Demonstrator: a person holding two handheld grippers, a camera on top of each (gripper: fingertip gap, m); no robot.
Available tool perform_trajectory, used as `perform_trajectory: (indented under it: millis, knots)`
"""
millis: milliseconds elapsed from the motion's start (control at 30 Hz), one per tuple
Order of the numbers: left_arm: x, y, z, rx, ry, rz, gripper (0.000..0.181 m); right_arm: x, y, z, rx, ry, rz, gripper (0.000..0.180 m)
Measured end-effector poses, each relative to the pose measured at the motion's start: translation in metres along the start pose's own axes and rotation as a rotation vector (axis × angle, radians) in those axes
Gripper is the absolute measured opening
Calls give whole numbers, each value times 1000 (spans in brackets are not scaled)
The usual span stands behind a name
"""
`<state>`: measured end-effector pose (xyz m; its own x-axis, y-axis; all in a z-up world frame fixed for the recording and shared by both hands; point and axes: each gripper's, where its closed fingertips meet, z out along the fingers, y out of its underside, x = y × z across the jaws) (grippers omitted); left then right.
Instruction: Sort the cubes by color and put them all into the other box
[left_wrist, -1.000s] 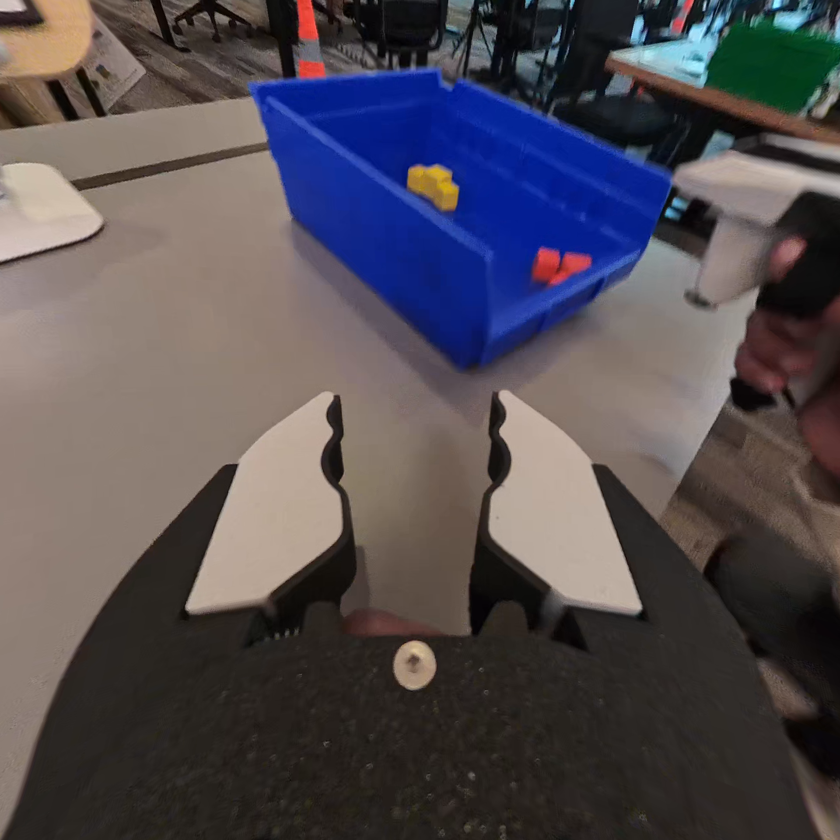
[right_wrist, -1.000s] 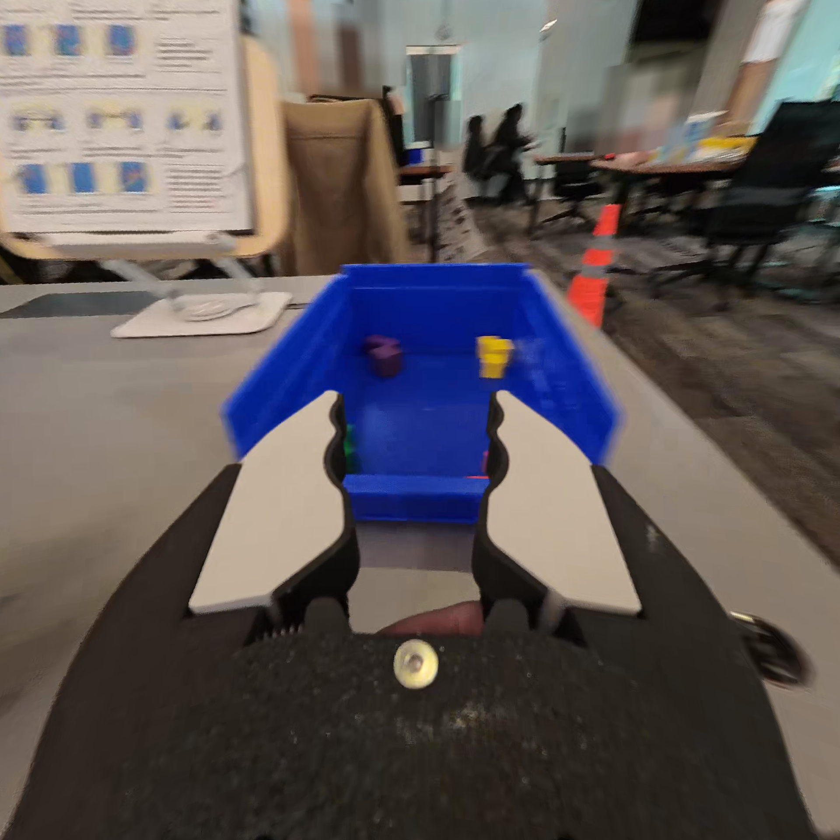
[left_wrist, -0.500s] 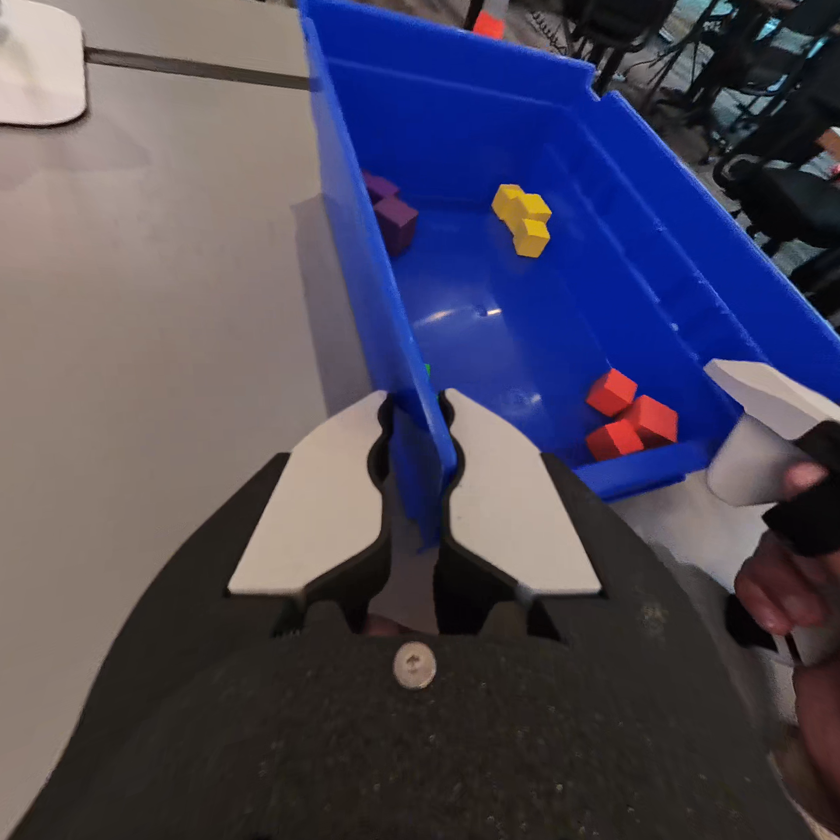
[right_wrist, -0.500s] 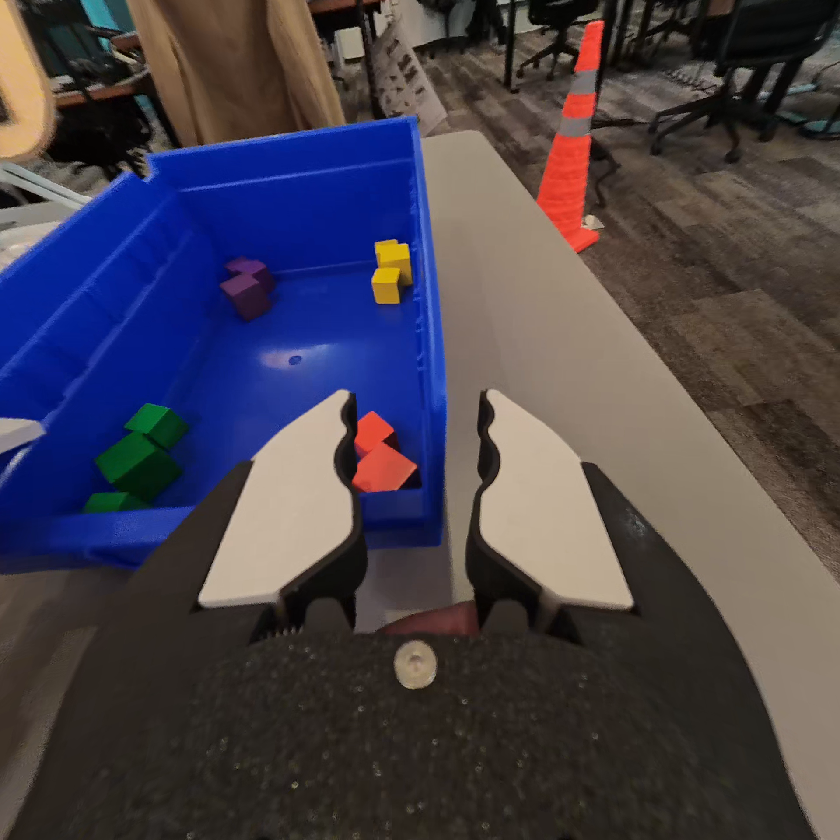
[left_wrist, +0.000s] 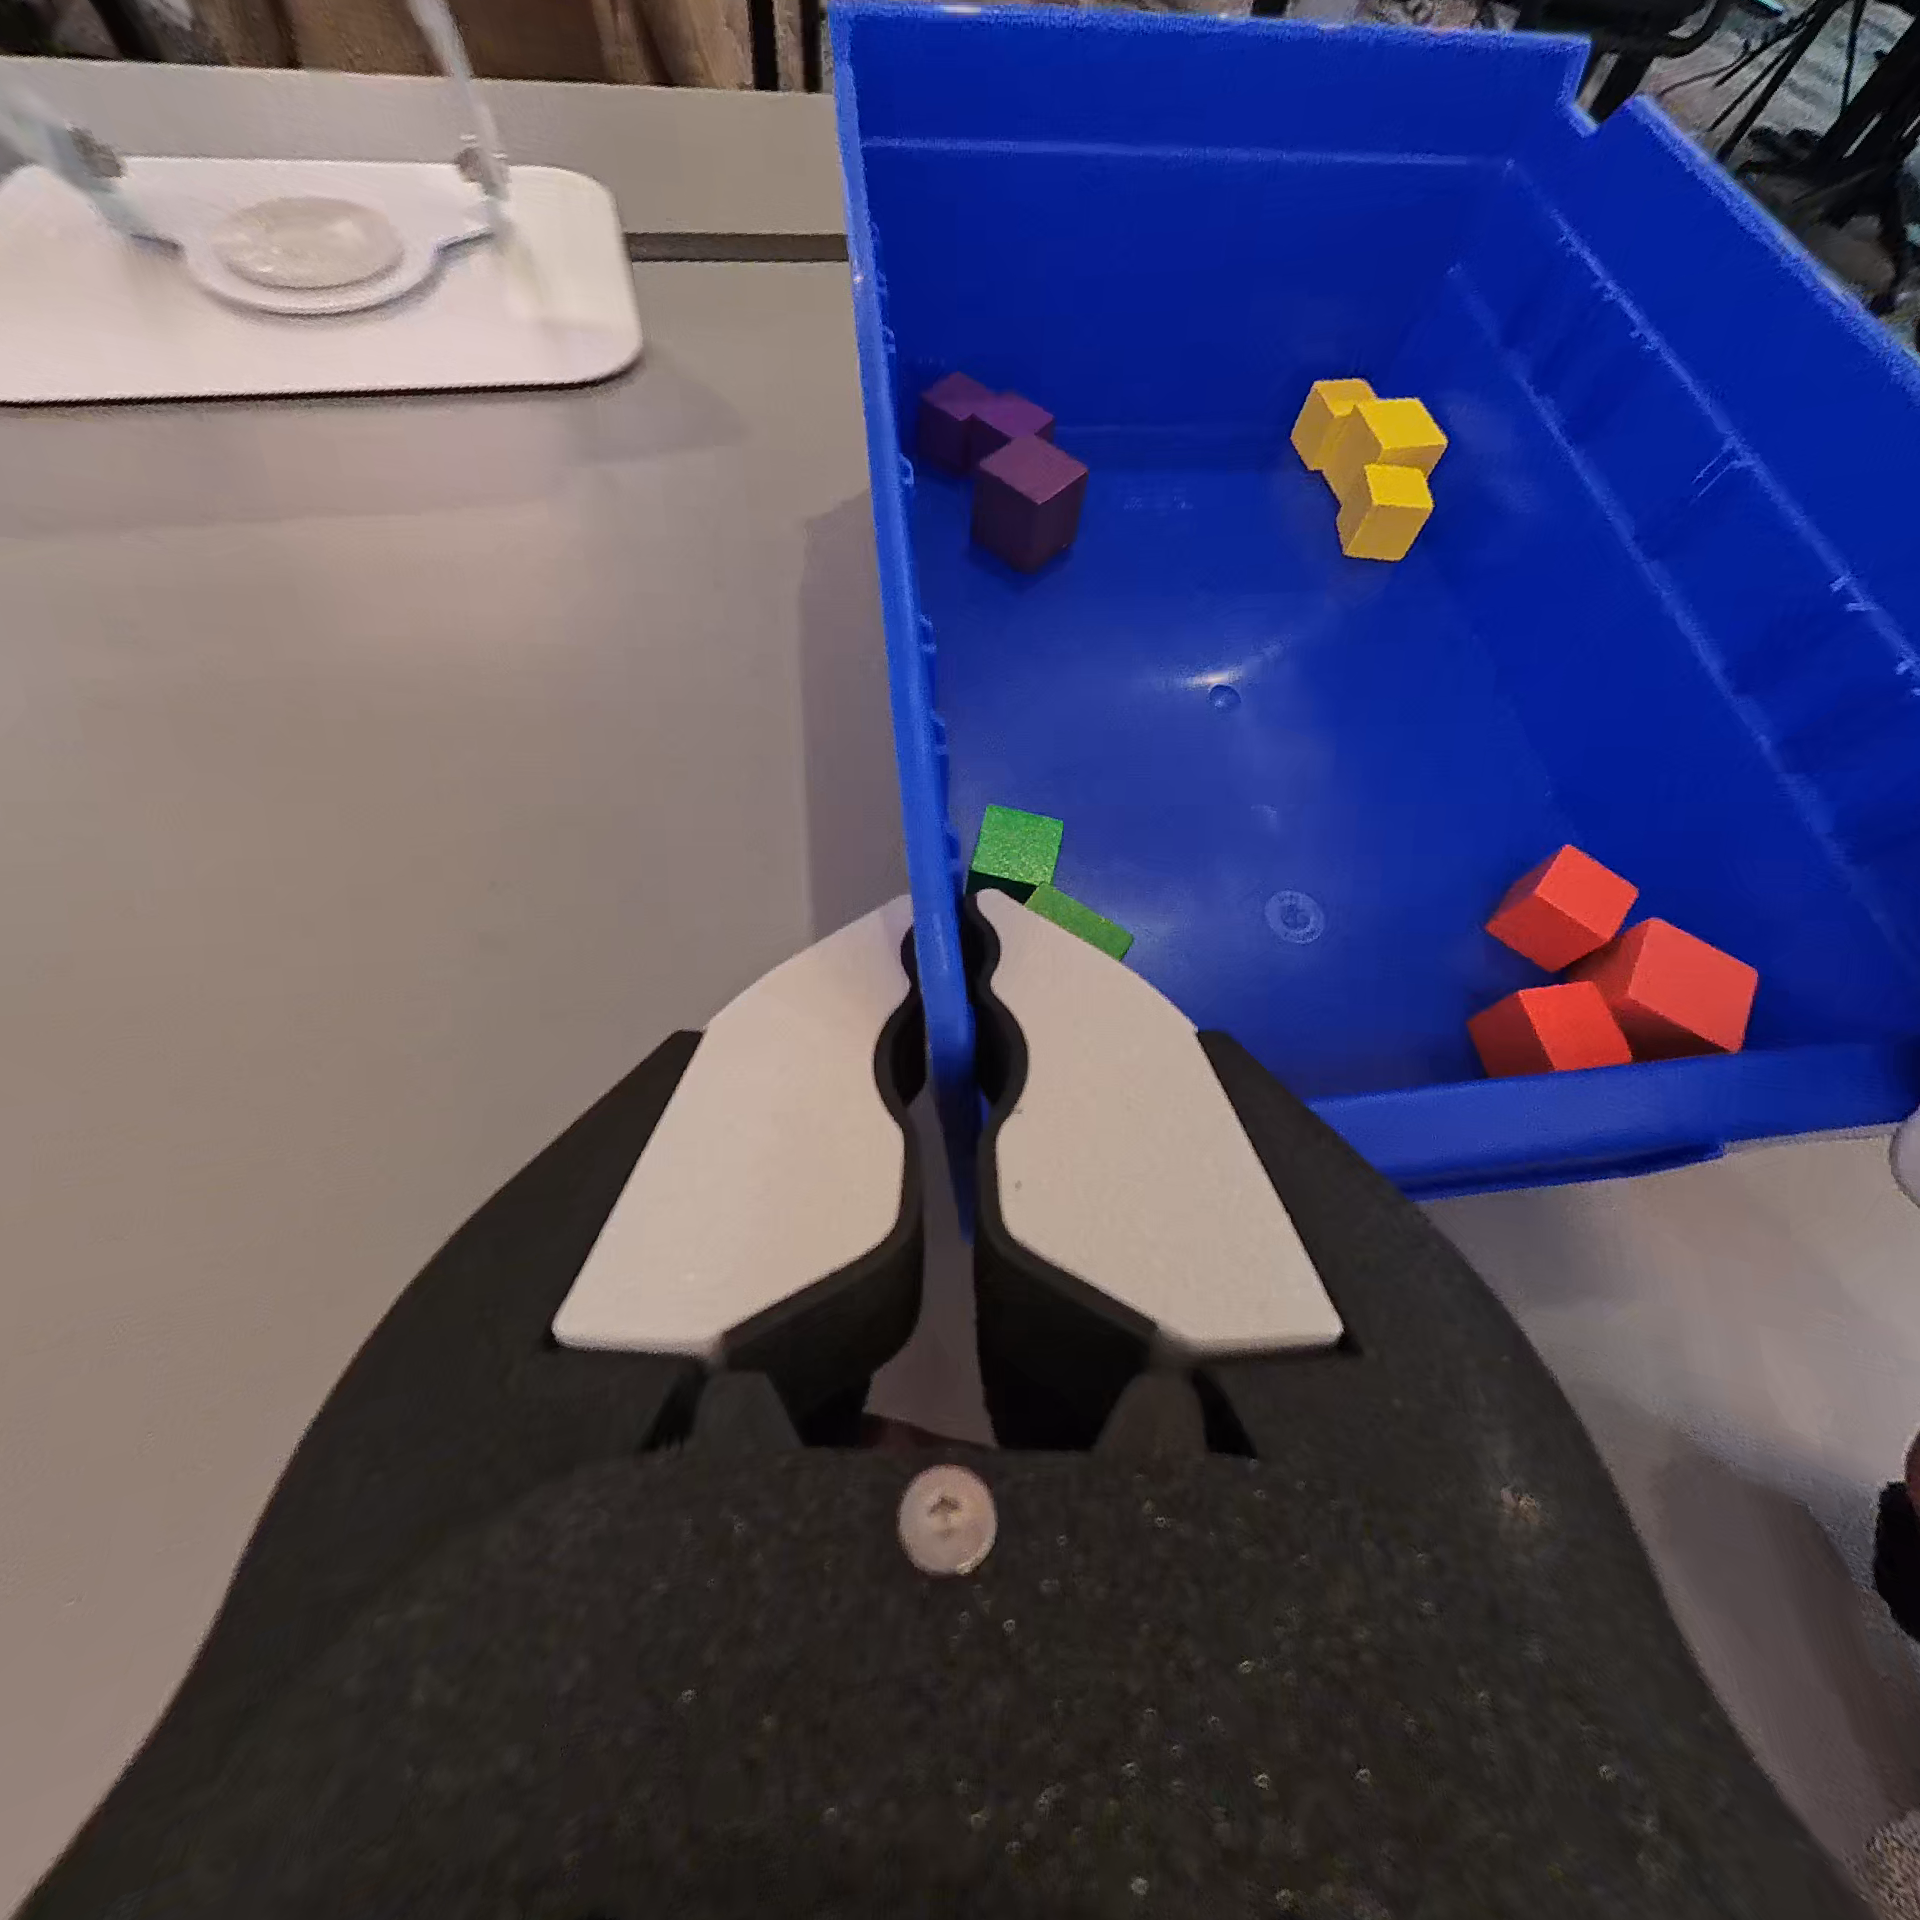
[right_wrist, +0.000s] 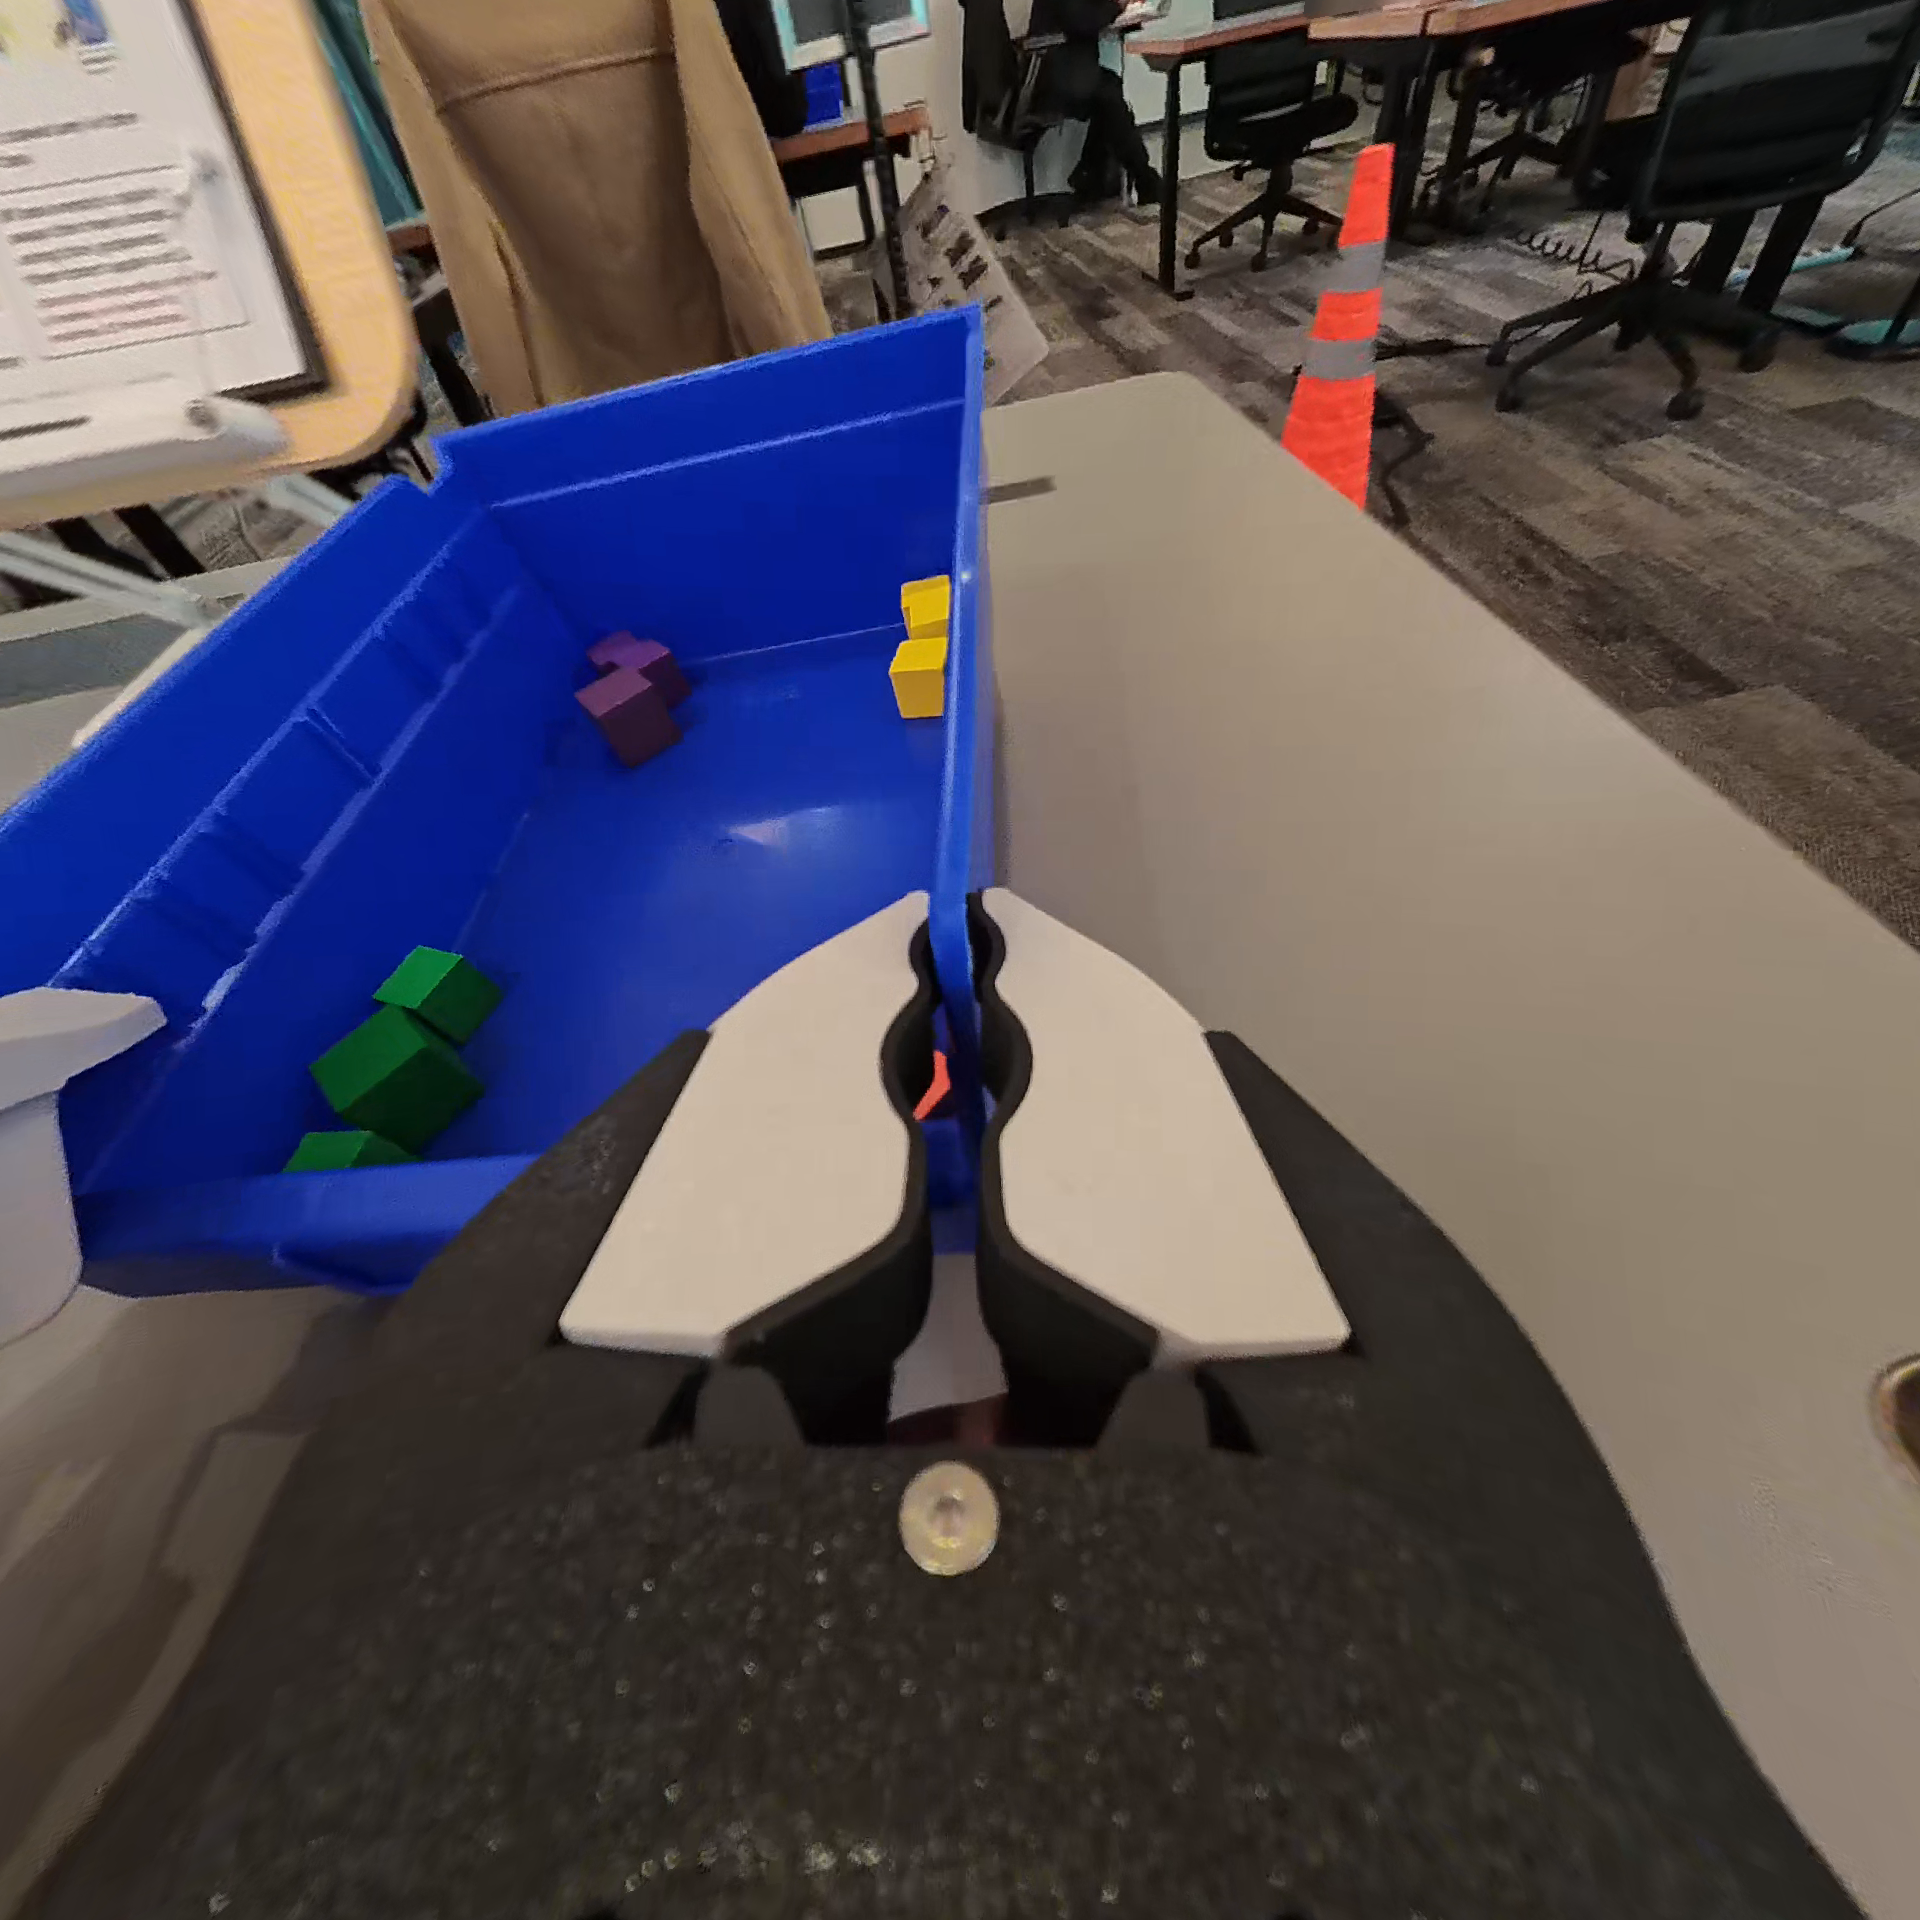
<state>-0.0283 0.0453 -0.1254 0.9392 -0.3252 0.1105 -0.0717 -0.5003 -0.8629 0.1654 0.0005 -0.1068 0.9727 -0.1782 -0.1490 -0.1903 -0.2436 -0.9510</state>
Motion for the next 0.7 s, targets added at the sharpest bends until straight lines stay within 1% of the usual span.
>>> perform_trajectory:
  millis: [67,200,500,600,700]
  knots:
    - [-29,0,-16,2,-21,0,3,-30,4,-6,1,-27,8,3]
    - [-99,0,-52,19,-112,12,3,-102,19,-8,-8,-93,24,3]
    - [-254,12,-112,4,-249,-67,3,-271,36,-7,-43,-278,0,3]
    - [-290,20,-123,-5,-275,-79,3,-311,48,-5,-61,-313,-42,4]
    - [-310,30,-125,-16,-270,-102,3,-332,59,-4,-80,-339,-49,4]
